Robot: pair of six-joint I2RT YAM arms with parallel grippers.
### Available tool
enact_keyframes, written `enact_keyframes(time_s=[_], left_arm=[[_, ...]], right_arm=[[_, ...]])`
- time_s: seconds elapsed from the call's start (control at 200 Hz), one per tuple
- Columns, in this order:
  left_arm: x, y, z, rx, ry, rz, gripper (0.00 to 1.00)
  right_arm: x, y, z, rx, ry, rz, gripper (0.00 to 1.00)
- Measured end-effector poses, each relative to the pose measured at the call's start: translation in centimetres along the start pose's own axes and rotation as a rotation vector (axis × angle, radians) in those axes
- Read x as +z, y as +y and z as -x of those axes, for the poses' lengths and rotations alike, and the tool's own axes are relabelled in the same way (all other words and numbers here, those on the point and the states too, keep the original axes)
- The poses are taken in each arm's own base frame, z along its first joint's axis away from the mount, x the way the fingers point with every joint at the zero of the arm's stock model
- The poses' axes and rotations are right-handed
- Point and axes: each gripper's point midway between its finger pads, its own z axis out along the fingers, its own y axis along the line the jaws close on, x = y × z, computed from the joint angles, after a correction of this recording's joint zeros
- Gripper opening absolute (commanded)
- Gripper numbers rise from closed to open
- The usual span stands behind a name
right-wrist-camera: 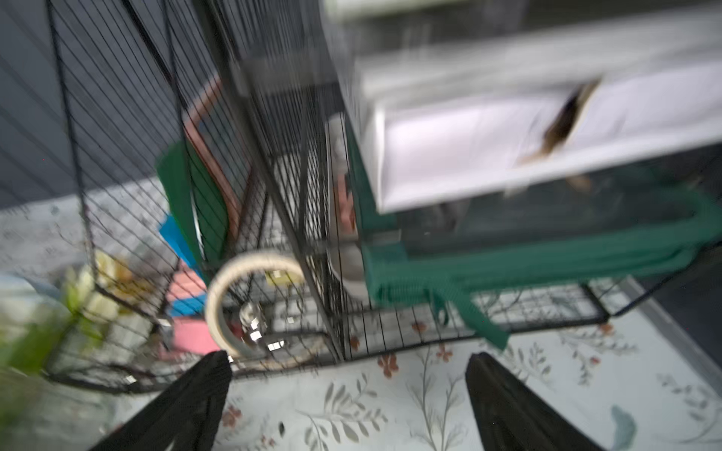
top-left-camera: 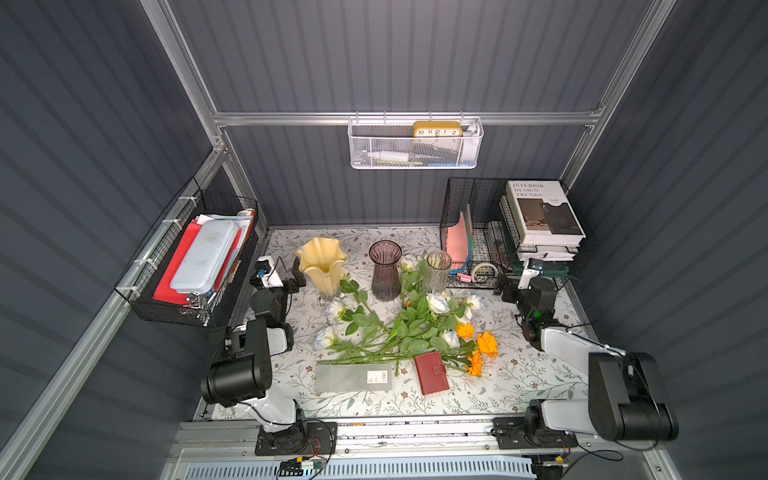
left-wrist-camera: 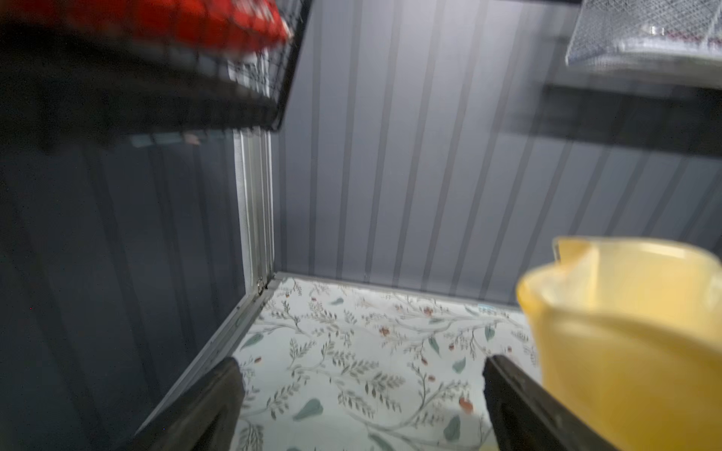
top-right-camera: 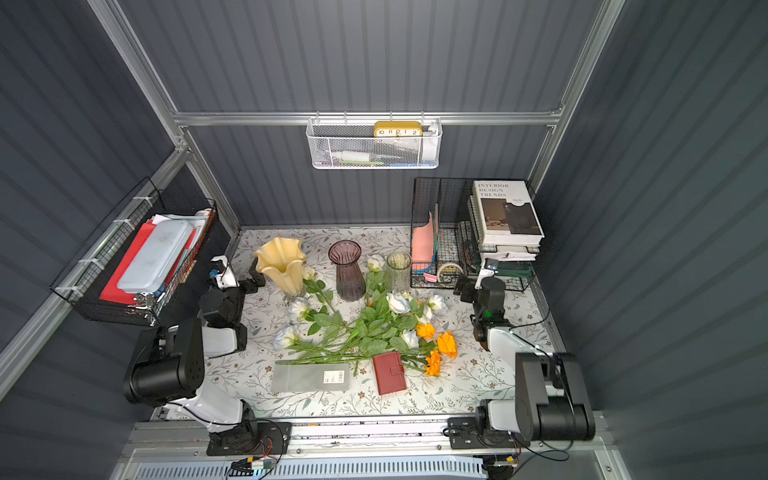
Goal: Arrange the flowers in different vases according to their colors
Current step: Move the distractor to the center of the board.
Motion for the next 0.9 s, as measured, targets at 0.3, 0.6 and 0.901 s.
enact_keyframes(time_s=[0.3, 0.6, 0.901], left_arm=[[-2.6, -8.8, 15.8, -0.189, -0.179, -0.090, 0.99], [-7.0, -9.2, 13.7, -0.362, 0.006, -0.048, 0.99], [-12.2, -14.0, 14.7, -0.528, 0.150, -0.229, 0.99]], right_arm=[[-10.4, 9.5, 7.7, 0.061, -0.011, 0.185, 0.99], [-14.6, 13.4, -5.3, -0.050, 0.411, 0.231, 0.98], [-21.0, 18.1, -11.7, -0.168, 0.629, 0.306, 0.98]])
